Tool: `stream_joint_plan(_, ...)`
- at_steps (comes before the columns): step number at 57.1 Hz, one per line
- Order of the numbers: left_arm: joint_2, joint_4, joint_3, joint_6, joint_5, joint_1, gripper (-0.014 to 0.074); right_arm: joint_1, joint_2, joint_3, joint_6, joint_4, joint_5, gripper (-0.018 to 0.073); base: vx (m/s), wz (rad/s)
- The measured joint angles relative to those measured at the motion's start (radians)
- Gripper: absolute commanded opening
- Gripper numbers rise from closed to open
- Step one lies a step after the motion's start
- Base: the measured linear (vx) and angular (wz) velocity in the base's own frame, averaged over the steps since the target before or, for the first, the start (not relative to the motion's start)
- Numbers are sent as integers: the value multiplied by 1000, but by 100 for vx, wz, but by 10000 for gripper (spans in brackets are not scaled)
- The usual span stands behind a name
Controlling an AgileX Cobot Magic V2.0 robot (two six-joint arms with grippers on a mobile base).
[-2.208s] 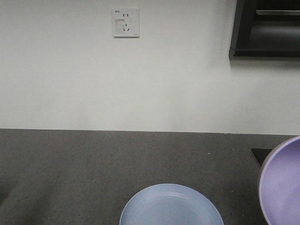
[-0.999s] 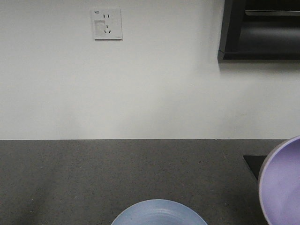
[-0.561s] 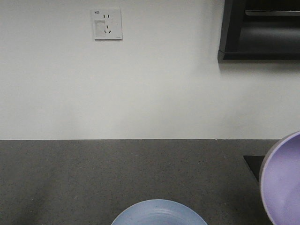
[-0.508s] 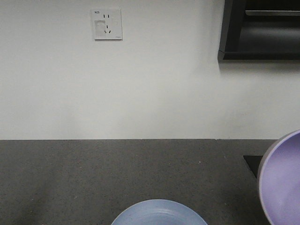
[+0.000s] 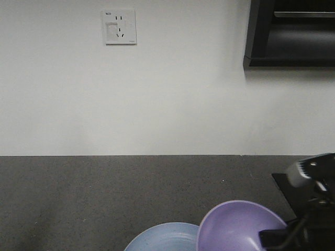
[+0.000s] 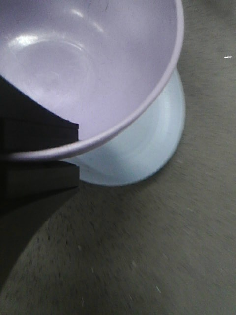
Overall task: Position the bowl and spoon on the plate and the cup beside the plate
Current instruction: 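Lower the held bowl onto the light blue plate with the right gripper, then open the right gripper and raise it away from the bowl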
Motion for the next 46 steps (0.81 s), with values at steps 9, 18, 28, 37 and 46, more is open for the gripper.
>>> stream_joint_plan(9, 0, 0, 0, 0, 0, 0, -6, 80, 214, -91, 66, -2, -2, -9, 0, 0)
stream_joint_plan(18, 0, 0, 0, 0, 0, 0, -6, 145, 378, -182, 101, 2, -34, -9, 0, 0)
stream_joint_plan(28, 0, 0, 0, 0, 0, 0, -6, 180, 517, -241, 106, 31, -66, -6, 0, 0)
stream_joint_plan(37, 0, 0, 0, 0, 0, 0, -6, 180, 587, -248, 109, 32, -99, 19, 0, 0)
stream_joint_plan(46, 0, 0, 0, 0, 0, 0, -6, 180, 612, -249, 106, 34, -102, 127, 0, 0)
